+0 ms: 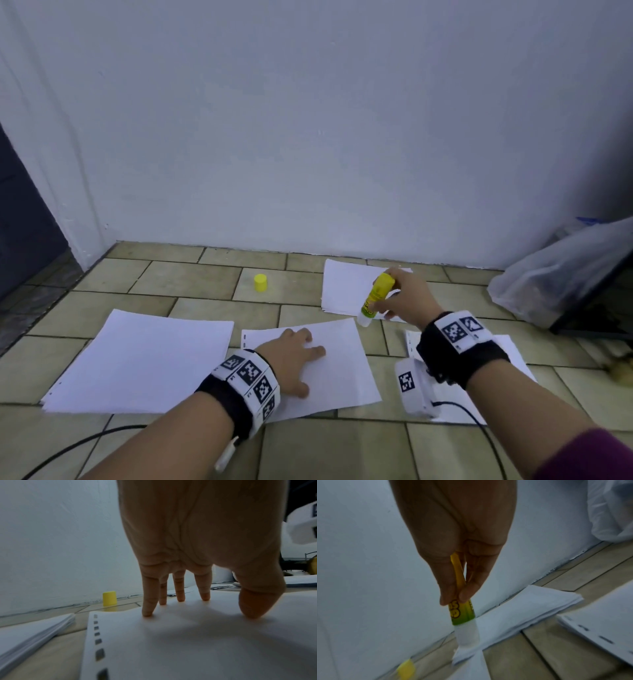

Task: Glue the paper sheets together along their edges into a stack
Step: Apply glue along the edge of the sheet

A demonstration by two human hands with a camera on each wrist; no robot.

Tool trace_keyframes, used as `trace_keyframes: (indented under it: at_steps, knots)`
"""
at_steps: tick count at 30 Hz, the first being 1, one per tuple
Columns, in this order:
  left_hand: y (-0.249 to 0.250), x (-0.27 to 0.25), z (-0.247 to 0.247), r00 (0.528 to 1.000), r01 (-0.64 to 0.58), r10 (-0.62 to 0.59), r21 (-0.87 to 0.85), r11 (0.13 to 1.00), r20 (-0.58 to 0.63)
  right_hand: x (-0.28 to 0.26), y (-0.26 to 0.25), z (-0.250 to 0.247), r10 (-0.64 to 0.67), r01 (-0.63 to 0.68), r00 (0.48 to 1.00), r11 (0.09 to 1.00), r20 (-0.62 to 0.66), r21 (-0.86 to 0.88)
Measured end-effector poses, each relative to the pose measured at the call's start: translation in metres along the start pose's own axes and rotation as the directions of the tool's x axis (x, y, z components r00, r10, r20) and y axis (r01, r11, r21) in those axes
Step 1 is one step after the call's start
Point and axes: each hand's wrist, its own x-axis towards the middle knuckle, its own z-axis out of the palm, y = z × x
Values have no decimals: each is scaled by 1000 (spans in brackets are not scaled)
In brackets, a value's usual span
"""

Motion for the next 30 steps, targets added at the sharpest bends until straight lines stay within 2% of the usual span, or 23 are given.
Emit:
trace_keyframes:
  at_steps: [5, 10, 18, 25, 30]
  knots:
    - [1, 2, 1, 1000, 20, -20, 12, 1000, -10, -8, 14, 32, -102, 101, 995, 988, -2, -119]
    - [0, 2, 1, 999, 22, -22, 8, 1000, -23, -3, 15, 47, -112, 108, 993, 982, -19, -158]
    - [-2, 2, 0, 999, 12, -13, -14, 1000, -32, -24, 11, 33, -139, 189, 977, 915, 162, -356]
    - [-2, -2, -5, 1000, -1, 1, 10, 1000, 6, -58, 21, 19, -173, 271, 942, 896, 286, -350]
    - [1, -8, -12, 998, -16, 8, 151, 988, 56, -71, 19, 11, -148, 278, 925, 892, 351, -357]
